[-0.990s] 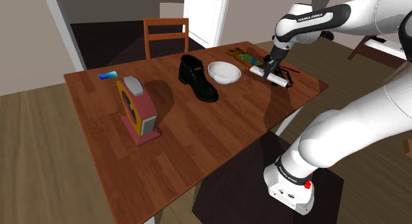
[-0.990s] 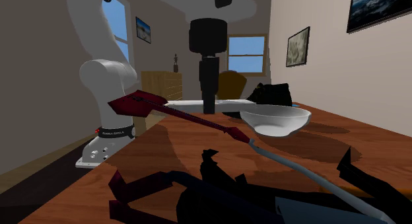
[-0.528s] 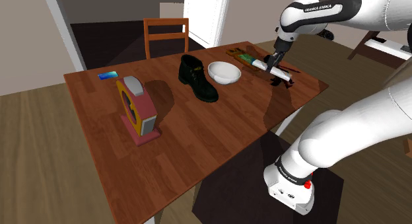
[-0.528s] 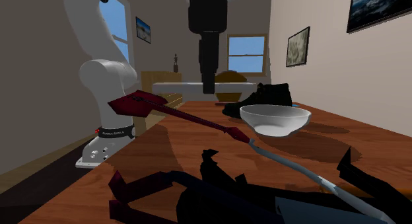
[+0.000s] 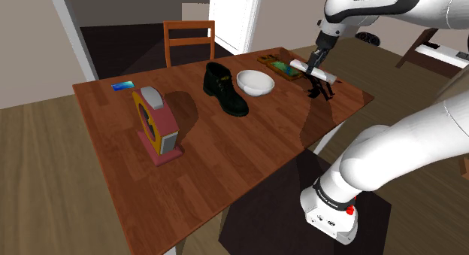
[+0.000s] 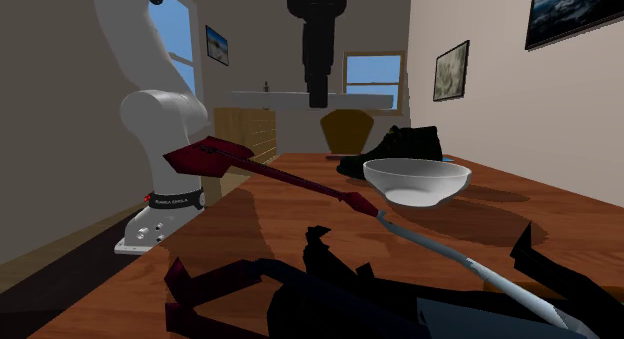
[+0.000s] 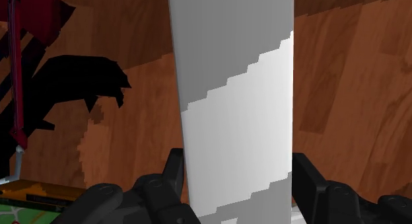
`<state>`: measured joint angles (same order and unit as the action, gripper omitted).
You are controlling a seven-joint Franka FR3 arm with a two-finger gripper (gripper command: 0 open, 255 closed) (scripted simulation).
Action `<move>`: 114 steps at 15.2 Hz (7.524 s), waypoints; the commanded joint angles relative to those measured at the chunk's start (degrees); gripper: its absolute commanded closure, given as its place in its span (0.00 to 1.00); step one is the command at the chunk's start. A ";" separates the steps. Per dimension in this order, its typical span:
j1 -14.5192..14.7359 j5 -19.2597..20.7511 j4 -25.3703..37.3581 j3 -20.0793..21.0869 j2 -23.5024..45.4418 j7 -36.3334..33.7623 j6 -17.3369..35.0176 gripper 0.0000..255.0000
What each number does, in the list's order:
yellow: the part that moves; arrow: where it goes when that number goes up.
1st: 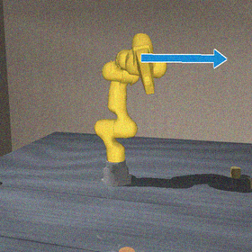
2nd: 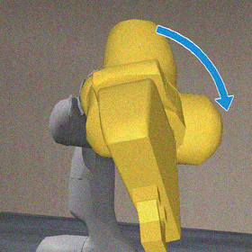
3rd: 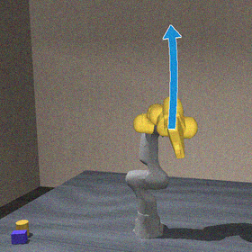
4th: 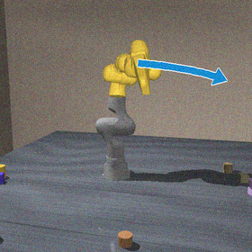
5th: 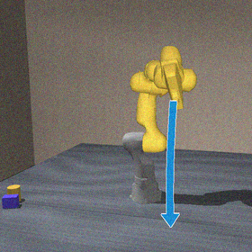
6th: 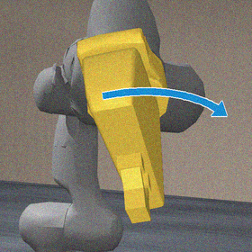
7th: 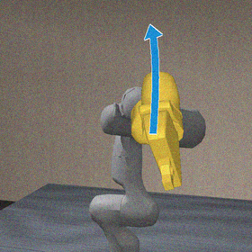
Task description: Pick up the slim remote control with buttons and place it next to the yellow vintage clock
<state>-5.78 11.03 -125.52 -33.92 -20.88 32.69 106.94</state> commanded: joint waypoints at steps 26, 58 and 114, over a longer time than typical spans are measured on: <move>1.43 -0.69 7.74 9.84 -8.08 -9.01 -16.48 1.00; 12.63 -20.50 2.25 49.05 -13.09 -53.99 -16.31 1.00; 16.63 -14.21 0.43 74.07 17.89 -83.78 16.73 1.00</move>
<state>10.83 -3.52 -124.69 40.04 -3.46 -50.81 122.85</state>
